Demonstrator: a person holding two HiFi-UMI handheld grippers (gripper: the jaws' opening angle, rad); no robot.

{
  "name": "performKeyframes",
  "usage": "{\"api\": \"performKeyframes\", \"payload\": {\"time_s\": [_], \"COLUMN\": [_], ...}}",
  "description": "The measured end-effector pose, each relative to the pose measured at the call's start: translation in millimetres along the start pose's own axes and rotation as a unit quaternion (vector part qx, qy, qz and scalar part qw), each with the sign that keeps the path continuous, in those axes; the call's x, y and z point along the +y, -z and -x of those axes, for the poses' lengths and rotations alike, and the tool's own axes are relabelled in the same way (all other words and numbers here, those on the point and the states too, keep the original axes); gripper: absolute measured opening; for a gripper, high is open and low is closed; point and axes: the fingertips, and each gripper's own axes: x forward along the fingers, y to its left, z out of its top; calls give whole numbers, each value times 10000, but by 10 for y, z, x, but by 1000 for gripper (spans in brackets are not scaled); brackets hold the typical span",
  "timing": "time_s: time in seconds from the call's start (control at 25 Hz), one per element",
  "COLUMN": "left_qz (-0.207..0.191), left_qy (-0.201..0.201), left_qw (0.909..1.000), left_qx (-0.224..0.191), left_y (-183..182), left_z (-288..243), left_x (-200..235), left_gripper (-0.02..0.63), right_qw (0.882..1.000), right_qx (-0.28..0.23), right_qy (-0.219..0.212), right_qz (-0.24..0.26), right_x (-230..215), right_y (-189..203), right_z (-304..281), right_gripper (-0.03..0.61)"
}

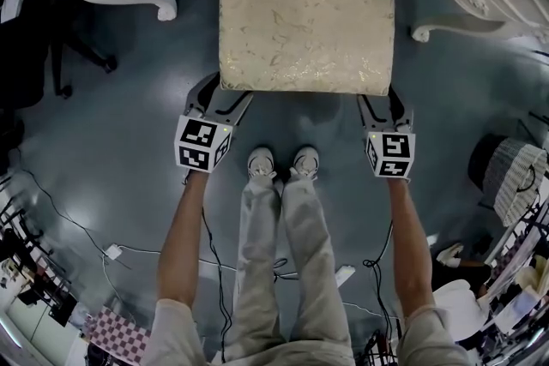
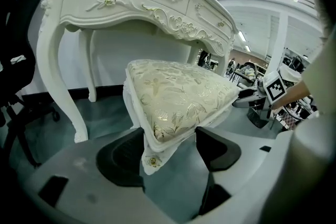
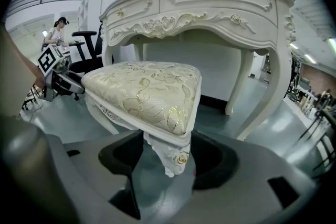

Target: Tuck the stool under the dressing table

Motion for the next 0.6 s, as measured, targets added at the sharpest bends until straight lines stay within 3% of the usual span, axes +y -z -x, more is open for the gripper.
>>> {"api": "performKeyframes", "payload": {"time_s": [0.6], "left_qz": [-70], "left_qy": [6], "left_qw": [9999], "left_qx": [-118], "left_y": [-377], "left_z": [-285], "left_x": [302], "left_gripper": [304], "right_qw": [9999], "right_qx": [-122], "right_qy": [84], "right_qz": [65], "right_x": [-205], "right_y": [-337], "right_z": [-358], "right_gripper": [266]}}
